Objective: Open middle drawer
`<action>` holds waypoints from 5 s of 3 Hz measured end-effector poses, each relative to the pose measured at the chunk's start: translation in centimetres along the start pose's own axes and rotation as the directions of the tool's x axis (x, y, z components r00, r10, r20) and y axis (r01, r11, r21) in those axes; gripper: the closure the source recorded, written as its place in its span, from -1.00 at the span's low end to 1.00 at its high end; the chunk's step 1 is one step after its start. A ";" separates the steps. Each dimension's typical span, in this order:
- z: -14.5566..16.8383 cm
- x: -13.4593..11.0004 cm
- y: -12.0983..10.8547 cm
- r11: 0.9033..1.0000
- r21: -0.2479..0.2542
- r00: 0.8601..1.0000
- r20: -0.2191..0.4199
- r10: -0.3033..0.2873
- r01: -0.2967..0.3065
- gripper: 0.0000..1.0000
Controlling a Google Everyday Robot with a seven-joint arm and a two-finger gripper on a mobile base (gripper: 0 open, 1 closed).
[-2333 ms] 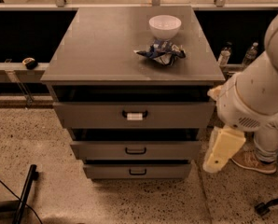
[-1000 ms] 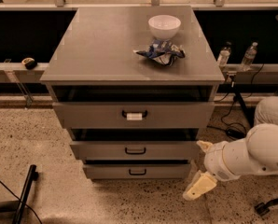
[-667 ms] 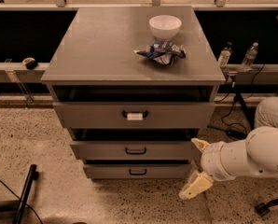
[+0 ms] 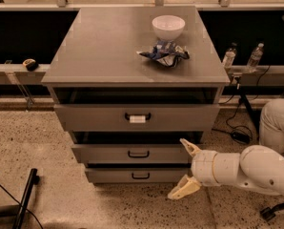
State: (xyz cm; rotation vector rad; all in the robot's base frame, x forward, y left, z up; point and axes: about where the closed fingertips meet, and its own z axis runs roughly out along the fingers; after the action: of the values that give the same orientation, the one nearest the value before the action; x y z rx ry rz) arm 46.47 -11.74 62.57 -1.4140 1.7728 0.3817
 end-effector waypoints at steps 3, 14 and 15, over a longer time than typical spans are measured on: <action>6.6 4.6 -2.6 0.995 -0.095 1.000 -0.025 0.002 -0.004 -1.00; 12.9 11.4 3.4 0.948 -0.295 0.978 -0.132 -0.162 0.117 -0.51; 12.4 10.6 4.1 0.944 -0.295 0.974 -0.126 -0.191 0.147 -0.91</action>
Offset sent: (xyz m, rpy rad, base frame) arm 0.0477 0.0231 -0.0718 0.0564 0.1039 0.1502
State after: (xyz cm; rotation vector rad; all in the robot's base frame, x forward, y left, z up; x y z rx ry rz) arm 47.38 -9.14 46.04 -1.8289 1.7505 0.4605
